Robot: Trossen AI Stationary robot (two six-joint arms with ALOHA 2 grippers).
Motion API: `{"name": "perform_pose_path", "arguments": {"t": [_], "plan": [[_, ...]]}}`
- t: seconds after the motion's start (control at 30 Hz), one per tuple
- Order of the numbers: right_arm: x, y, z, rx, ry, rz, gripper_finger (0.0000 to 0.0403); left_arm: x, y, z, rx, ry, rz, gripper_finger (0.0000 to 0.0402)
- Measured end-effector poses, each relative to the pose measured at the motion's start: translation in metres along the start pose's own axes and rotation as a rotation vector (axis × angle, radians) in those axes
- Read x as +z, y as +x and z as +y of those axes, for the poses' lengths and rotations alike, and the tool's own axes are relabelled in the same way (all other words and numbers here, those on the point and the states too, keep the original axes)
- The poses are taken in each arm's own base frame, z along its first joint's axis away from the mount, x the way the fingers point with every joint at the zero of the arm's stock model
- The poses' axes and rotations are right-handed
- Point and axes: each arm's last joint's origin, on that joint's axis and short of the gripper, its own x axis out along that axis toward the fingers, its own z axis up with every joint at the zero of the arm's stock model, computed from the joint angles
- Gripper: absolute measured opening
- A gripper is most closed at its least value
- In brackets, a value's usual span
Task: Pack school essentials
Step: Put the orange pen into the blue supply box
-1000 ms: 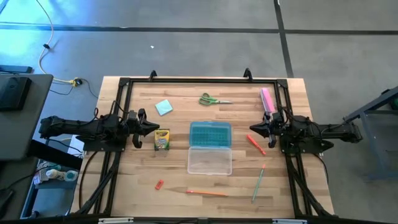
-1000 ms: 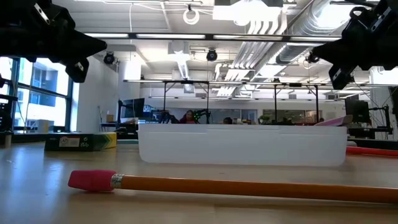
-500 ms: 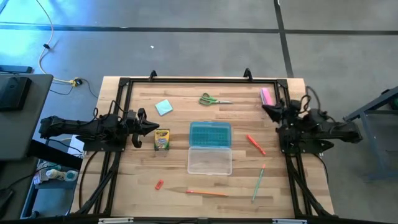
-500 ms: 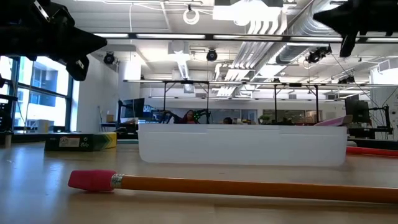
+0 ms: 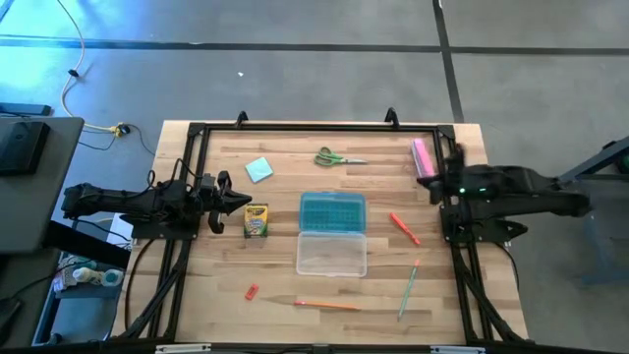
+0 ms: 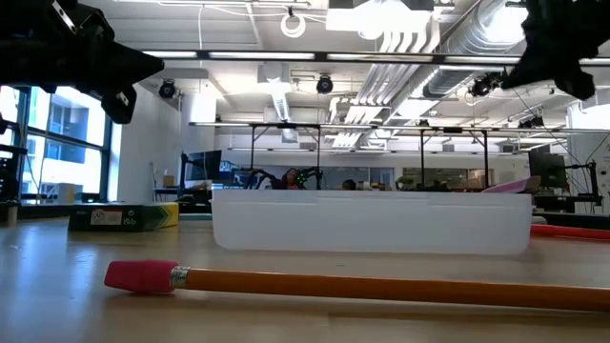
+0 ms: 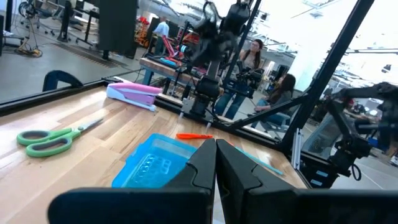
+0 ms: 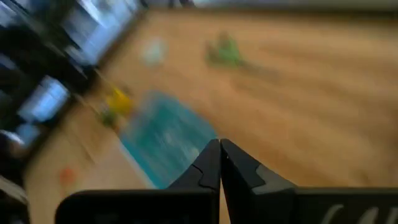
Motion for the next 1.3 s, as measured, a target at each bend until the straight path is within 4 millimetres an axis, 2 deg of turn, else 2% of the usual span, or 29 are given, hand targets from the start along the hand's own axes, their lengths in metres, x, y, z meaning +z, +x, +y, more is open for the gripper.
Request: {"name": "perform_pose_path", "arguments": {"t": [0.13,0.33,0.67,0.9,1.03,1.3], "plan": [[-0.009,0.021,0.007,-0.081,0.018,0.193,0.0000,0.000,0.000,0.000,0.000,0.000,0.000,0.0001],[-0.018,0.050,0.020,-0.134,-0.005,0.384,0.0012,0.000,0.000,0.001,0.021,0.000,-0.007,0.0001],[-0.030,0.085,0.027,-0.284,-0.015,0.496,0.0140,0.001,0.000,0.002,0.064,-0.018,-0.024,0.0001],[-0.038,0.105,0.030,-0.348,-0.011,0.561,0.0203,0.001,0.000,0.002,0.064,-0.043,-0.023,0.0001],[-0.043,0.118,0.032,-0.353,-0.024,0.590,0.0215,0.000,0.000,0.002,0.065,-0.043,-0.021,0.0001],[-0.055,0.138,0.029,-0.452,-0.049,0.646,0.0215,0.000,0.000,0.002,0.066,-0.042,-0.017,0.0001]]}}
